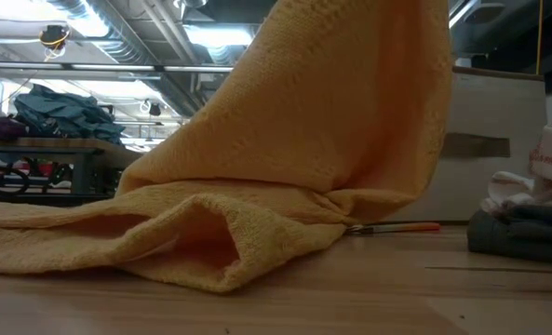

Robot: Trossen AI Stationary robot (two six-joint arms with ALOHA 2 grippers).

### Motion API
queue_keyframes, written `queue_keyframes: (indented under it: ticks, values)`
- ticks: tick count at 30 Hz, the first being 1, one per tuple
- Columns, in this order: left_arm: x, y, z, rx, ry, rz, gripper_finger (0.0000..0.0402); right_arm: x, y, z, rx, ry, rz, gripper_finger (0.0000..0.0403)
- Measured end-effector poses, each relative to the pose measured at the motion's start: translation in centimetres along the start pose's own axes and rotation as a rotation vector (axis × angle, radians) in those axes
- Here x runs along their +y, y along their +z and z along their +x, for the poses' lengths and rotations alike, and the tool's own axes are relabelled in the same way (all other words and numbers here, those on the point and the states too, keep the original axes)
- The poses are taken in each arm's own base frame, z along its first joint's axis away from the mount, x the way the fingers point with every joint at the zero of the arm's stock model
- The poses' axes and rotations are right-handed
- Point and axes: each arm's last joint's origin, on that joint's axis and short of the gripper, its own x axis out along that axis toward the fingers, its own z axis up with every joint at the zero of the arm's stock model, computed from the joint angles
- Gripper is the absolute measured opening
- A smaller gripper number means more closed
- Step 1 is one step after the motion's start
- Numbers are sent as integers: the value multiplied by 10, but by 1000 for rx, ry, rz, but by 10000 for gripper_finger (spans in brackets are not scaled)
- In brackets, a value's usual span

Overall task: Fold towel
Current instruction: Fold the orange kitchen towel

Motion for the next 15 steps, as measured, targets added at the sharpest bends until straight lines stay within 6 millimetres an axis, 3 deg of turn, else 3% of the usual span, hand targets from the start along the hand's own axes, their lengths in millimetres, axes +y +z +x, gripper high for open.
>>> queue_keyframes:
  ticks: [10, 15]
  values:
    - [-11, -19, 22, 67, -44, 74, 127, 0, 0, 0, 3, 8, 0, 10]
    - [-12, -18, 21, 63, -42, 52, 127, 1, -1, 0, 16, 31, 0, 10]
